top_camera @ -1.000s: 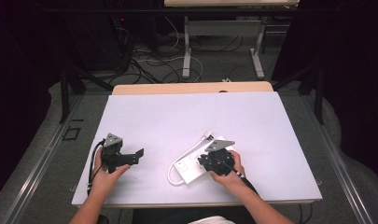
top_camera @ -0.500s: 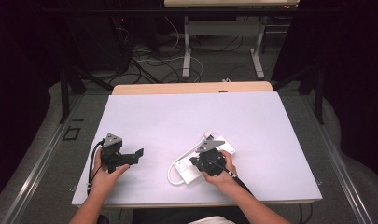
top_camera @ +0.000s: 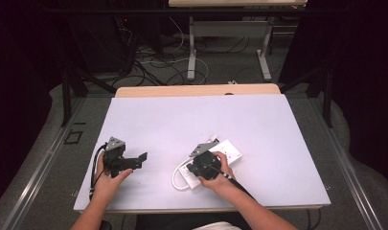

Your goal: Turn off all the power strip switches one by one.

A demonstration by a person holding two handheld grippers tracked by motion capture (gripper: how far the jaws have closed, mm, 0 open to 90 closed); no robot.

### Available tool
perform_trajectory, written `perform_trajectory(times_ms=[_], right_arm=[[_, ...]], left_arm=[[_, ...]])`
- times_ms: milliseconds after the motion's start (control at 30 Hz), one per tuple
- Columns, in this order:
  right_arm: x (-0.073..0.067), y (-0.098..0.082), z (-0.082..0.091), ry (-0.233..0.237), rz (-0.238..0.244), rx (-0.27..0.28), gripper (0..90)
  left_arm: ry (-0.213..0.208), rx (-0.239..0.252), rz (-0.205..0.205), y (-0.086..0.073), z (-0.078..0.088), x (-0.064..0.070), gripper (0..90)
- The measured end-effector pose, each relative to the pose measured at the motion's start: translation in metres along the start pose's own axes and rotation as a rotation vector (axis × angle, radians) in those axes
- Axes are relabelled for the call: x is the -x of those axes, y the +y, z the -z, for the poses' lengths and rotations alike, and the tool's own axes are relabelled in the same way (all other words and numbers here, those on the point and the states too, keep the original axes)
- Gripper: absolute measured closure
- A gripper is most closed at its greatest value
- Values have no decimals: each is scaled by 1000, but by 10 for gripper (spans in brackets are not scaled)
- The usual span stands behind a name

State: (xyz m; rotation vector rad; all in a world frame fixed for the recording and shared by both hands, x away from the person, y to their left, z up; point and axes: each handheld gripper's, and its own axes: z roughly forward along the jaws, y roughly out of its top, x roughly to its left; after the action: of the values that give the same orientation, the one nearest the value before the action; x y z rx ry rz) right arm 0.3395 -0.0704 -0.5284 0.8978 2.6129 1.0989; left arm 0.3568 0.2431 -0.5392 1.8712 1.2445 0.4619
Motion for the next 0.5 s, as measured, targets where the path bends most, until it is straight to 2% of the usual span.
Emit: perform_trajectory(times_ms=[67, 133, 167, 200, 267, 300, 333, 500], right_arm=[[-2, 4, -2, 7, 30, -13, 900], [-4, 6, -2, 7, 22, -23, 900], [-4, 9, -4, 7, 46, -31, 900], [-6, 10, -4, 2, 32, -41, 900], [-6, 10, -5, 6, 46, -47, 900], [-7, 11, -5, 3, 32, -61, 900], [-7, 12, -6, 7, 48, -65, 900], [-6, 16, -9, 14, 57, -102, 900]], left_arm=[[0, 0, 0, 0, 0, 0, 16], [2, 10, 2, 0, -1, 0, 16], [2, 10, 2, 0, -1, 0, 16], [2, 9, 2, 0, -1, 0, 16], [3, 8, 2, 0, 0, 0, 16], [3, 8, 1, 0, 0, 0, 16], [3, 8, 1, 0, 0, 0, 16], [4, 8, 1, 0, 0, 0, 17]])
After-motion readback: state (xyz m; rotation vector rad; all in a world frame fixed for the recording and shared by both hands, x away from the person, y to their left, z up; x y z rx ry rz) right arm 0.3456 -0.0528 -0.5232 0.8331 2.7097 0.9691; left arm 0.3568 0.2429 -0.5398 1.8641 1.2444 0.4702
